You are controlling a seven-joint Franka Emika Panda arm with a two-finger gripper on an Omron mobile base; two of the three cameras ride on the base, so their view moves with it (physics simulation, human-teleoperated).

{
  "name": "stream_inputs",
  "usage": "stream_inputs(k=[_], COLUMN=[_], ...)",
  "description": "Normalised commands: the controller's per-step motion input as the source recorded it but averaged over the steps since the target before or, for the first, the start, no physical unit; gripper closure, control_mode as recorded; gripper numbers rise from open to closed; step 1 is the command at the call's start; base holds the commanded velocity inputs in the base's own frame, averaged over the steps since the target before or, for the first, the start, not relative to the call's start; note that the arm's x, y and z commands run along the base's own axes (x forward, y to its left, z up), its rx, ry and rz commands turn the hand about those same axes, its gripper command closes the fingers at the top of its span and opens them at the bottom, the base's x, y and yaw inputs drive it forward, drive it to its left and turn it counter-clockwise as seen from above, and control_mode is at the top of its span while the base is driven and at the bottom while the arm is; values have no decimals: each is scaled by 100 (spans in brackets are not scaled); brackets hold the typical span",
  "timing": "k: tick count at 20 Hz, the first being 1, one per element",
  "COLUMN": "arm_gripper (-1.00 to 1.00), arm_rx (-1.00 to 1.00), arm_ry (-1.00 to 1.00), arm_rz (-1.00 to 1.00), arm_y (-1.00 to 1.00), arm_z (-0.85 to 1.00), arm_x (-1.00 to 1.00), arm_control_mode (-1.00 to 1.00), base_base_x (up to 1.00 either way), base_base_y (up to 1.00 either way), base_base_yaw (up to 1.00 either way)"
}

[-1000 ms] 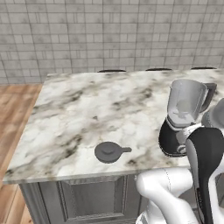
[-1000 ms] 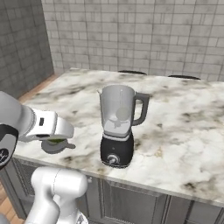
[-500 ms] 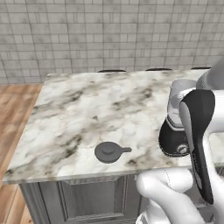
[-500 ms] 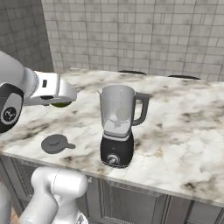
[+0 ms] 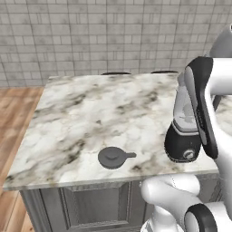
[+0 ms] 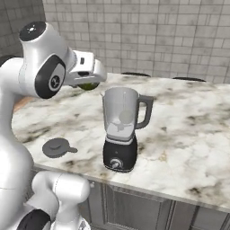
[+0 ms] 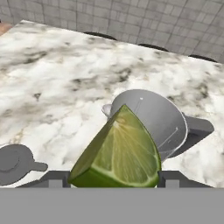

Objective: Grab the lime and lemon wedge from the fridge, place them in the blender, close the lid, and turn on the blender to create a marinade.

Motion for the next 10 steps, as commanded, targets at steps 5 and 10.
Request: stream_inputs(k=[5, 10], arm_gripper=[100, 100], arm_rx=[0, 0], arm_ry=[16, 27], arm_rz=[0, 0], arm_y=[-71, -47], arm_z=[-6, -8], arm_x=[57, 55], arm_control_mode=[-100, -100], base_base_x=[0, 0], base_base_y=[0, 0], base_base_yaw=[0, 0])
